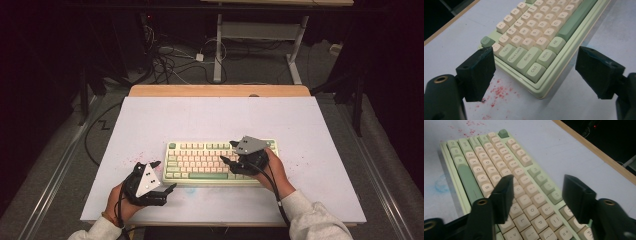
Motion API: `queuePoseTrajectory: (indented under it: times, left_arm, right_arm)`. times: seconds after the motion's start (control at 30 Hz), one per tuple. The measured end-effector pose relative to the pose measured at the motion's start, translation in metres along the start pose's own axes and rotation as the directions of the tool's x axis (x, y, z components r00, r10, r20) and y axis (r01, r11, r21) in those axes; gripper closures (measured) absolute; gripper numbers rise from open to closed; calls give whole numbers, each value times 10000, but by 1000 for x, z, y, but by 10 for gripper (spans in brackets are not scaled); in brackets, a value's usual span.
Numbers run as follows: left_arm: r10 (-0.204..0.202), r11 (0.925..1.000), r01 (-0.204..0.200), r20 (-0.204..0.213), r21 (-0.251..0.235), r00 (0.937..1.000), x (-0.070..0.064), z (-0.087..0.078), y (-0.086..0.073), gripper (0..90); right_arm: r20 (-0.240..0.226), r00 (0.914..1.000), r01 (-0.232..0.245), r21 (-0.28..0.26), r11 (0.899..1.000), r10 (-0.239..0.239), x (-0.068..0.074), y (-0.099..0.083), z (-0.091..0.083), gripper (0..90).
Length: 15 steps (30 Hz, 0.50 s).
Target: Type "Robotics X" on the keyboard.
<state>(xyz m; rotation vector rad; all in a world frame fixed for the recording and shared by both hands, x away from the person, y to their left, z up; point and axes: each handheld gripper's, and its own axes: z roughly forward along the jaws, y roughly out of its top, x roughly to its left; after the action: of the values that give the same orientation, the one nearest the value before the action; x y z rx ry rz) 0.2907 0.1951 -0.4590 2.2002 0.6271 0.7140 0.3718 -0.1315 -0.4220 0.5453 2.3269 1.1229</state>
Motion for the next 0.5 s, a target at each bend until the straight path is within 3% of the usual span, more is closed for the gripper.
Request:
queuePoseTrajectory:
  times: [0.17, 0.5]
  left_arm:
    - [15, 10000, -15, 31, 40, 10000, -1, 1, 0, 159]
    - [-194, 9998, 195, 87, -79, 9998, 1, -1, 0, 160]
  right_arm:
    - [371, 9992, -118, -246, 9996, 127, -1, -2, -5, 269]
    - [680, 9976, -90, -535, 9985, 127, -2, -7, -20, 199]
